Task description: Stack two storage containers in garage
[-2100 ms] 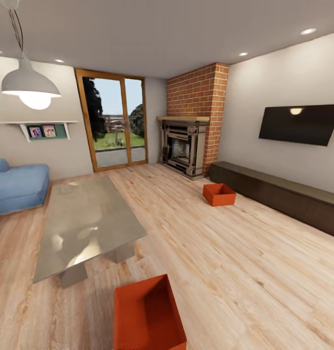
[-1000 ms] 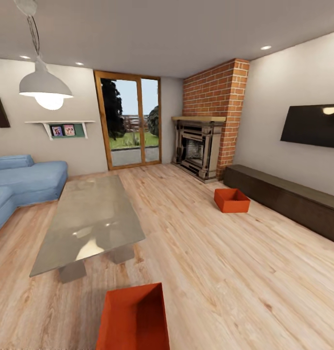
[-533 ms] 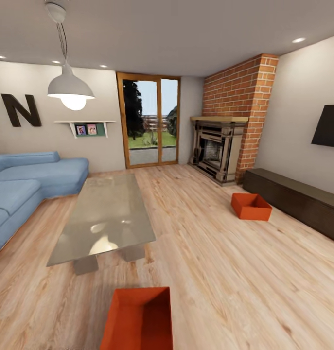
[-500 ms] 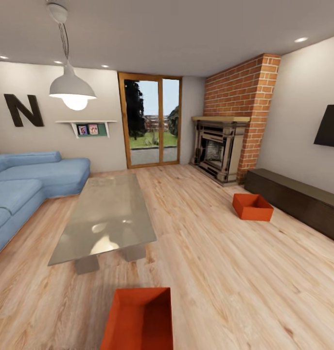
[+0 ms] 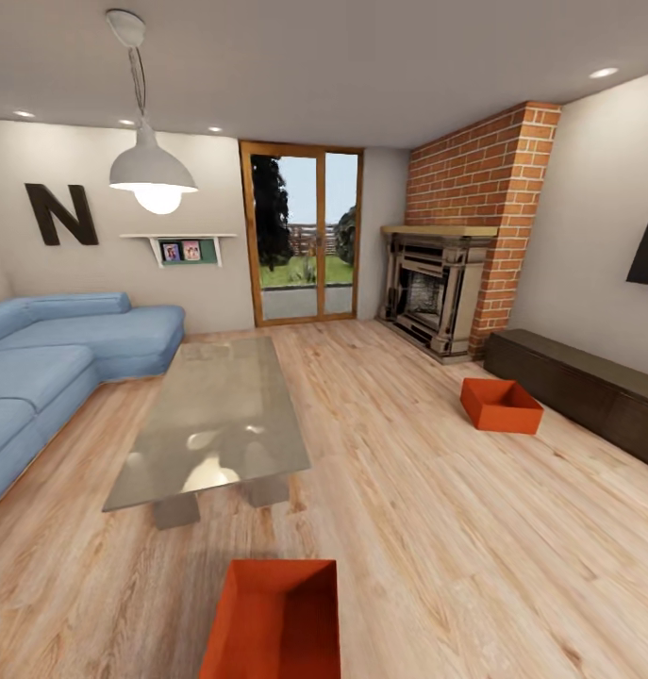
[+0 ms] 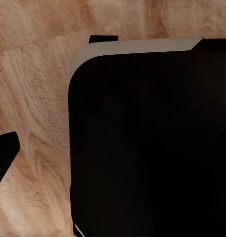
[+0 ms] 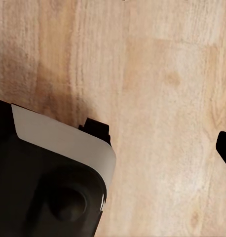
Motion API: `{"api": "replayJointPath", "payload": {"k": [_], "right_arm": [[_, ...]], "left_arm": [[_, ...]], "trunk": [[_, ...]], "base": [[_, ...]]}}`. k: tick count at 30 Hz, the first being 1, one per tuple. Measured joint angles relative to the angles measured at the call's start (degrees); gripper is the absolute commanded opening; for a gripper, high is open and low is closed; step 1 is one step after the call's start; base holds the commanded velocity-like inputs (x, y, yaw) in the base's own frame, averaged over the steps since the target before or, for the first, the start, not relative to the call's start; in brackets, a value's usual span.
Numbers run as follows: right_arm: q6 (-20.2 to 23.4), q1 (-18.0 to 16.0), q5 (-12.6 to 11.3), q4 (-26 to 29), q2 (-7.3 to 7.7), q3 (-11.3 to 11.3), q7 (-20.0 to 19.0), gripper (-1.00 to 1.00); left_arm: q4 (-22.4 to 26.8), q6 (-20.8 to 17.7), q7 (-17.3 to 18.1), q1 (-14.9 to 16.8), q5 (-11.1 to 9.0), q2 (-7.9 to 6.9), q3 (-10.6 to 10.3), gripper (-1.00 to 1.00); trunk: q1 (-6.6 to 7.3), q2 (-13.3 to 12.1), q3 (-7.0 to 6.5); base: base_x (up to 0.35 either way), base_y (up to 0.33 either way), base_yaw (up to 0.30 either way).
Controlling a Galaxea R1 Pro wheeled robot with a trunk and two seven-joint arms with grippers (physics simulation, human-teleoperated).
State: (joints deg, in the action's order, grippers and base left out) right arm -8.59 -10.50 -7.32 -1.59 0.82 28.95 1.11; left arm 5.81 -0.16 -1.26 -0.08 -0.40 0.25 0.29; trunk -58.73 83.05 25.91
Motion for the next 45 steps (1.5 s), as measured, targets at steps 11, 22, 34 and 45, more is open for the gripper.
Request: {"api": "replayJointPath", "payload": {"k": [11,22,34,45], "right_arm": [[0.0,0.0,0.0,0.0,0.00,0.0,0.0,1.00],[0.0,0.0,0.0,0.0,0.00,0.0,0.0,1.00],[0.0,0.0,0.0,0.0,0.00,0.0,0.0,1.00],[0.0,0.0,0.0,0.0,0.00,0.0,0.0,1.00]], "left_arm": [[0.0,0.0,0.0,0.0,0.0,0.00,0.0,1.00],[0.0,0.0,0.0,0.0,-0.1,-0.07,0.0,1.00],[0.0,0.0,0.0,0.0,0.0,-0.07,0.0,1.00],[0.0,0.0,0.0,0.0,0.0,-0.03,0.0,1.00]], "trunk": [[0.00,0.0,0.00],[0.02,0.0,0.00],[0.00,0.0,0.00],[0.00,0.0,0.00]], "base": [[0.107,0.208,0.000],[0.101,-0.032,0.000],[0.131,-0.033,0.071],[0.001,0.000,0.243]]}}
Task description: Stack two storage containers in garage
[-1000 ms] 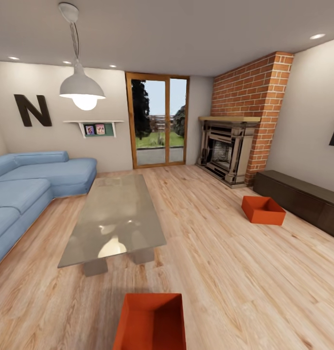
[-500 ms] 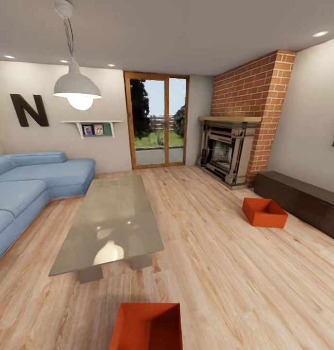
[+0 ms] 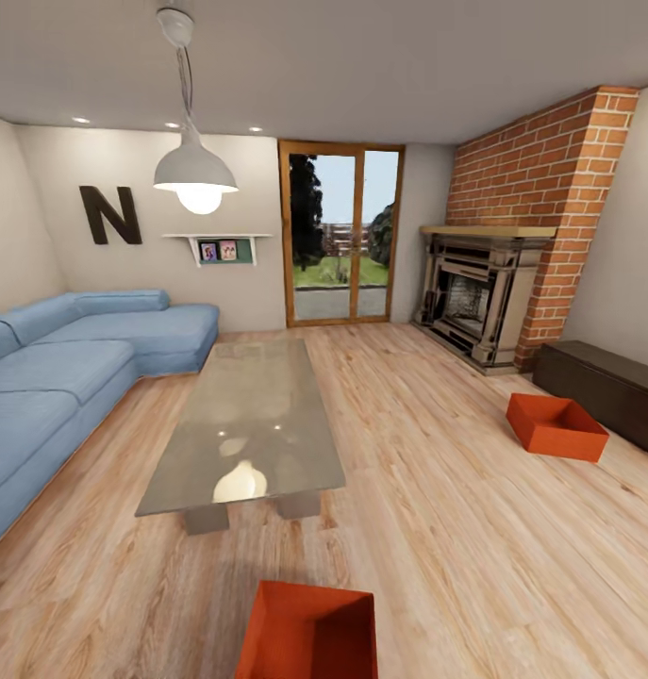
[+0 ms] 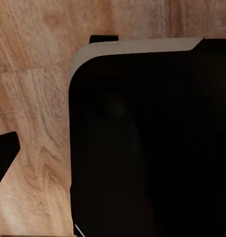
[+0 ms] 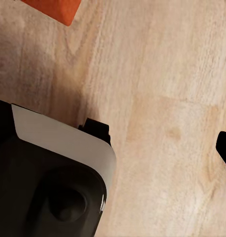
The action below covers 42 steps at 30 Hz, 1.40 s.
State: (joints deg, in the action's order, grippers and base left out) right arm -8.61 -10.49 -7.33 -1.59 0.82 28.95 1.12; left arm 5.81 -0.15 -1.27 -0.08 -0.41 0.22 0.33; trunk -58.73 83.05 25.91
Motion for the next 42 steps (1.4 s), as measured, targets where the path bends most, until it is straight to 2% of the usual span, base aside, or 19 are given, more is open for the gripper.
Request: {"api": "replayJointPath", "payload": {"k": [16,42], "right_arm": [[0.0,0.0,0.0,0.0,0.00,0.0,0.0,1.00],[0.0,0.0,0.3,0.0,0.00,0.0,0.0,1.00]], "left_arm": [[0.0,0.0,0.0,0.0,0.0,0.03,-0.1,1.00],[0.0,0.0,0.0,0.0,0.0,0.03,-0.1,1.00]], "trunk": [[0.01,0.0,0.00],[0.00,0.0,0.00]], "base": [[0.083,0.000,0.005],[0.003,0.000,0.000]]}}
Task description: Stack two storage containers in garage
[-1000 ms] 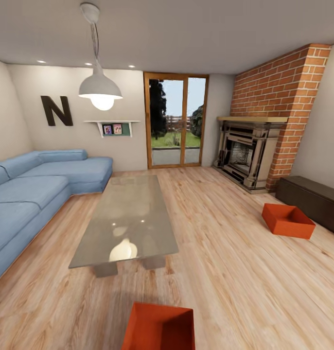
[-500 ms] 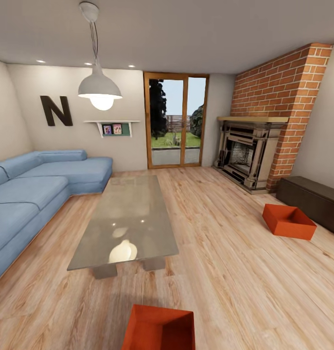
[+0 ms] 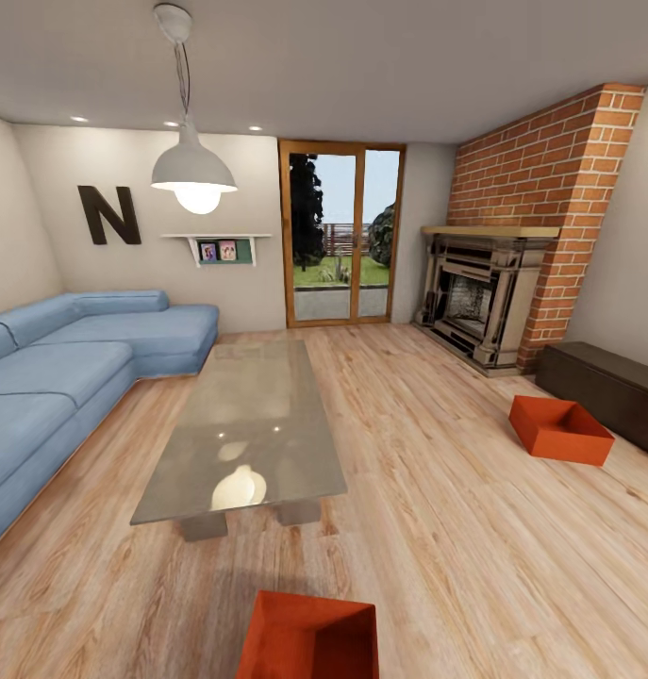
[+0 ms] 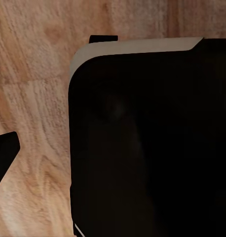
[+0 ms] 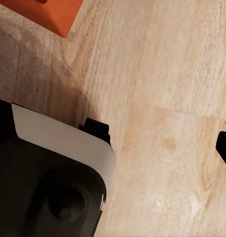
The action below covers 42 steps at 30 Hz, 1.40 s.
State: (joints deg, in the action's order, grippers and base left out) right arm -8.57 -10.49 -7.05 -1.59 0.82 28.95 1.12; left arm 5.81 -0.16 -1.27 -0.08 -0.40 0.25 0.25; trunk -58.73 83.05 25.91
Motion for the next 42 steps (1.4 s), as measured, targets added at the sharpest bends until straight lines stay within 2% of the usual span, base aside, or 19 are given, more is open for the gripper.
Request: {"api": "replayJointPath", "payload": {"k": [19,42], "right_arm": [[0.3,0.0,-0.3,0.0,-0.06,-0.1,-0.1,1.00],[0.5,0.0,-0.3,0.0,-0.05,-0.1,0.0,1.00]], "left_arm": [[0.0,0.1,0.1,0.0,0.0,0.00,0.0,1.00],[0.0,0.1,0.0,0.0,0.1,-0.09,0.0,1.00]], "trunk": [[0.00,0.0,0.09],[0.00,0.0,2.10]], "base": [[0.000,0.000,0.000],[0.000,0.000,0.000]]}}
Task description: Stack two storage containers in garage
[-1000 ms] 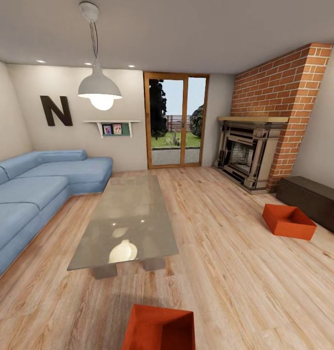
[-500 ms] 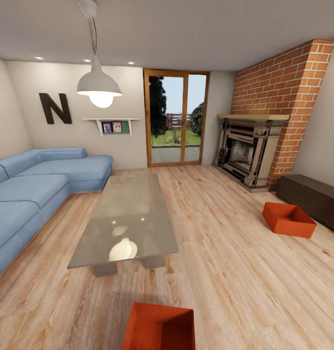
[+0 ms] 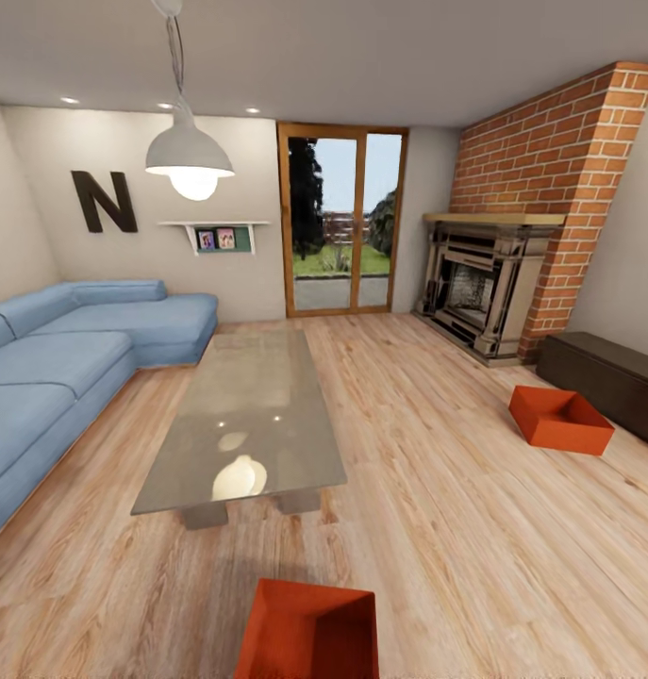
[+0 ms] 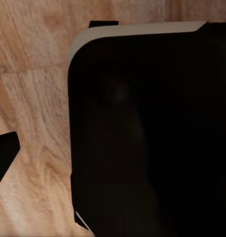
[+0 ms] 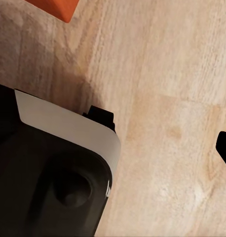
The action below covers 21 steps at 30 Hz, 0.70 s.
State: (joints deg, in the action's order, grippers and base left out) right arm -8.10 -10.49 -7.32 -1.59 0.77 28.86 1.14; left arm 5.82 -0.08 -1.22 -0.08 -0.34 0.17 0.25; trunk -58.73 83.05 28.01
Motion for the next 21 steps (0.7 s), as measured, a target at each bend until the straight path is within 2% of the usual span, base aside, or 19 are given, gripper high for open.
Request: {"api": "replayJointPath", "payload": {"k": [4,11,21], "right_arm": [[0.0,0.0,0.1,0.0,-0.03,0.0,0.0,1.00],[0.0,0.0,0.1,0.0,-0.04,0.0,0.0,1.00],[0.0,0.0,0.1,0.0,-0.04,0.0,0.0,1.00]], "left_arm": [[0.0,0.0,0.0,0.0,0.0,0.00,0.0,1.00],[0.0,0.0,0.0,0.0,0.0,0.00,0.0,1.00],[0.0,0.0,0.0,0.0,0.0,0.00,0.0,1.00]], "trunk": [[0.00,0.0,0.37],[0.01,0.0,1.01],[0.00,0.0,1.92]], "base": [[0.006,0.037,0.000],[0.074,0.195,0.000],[0.010,0.019,0.000]]}}
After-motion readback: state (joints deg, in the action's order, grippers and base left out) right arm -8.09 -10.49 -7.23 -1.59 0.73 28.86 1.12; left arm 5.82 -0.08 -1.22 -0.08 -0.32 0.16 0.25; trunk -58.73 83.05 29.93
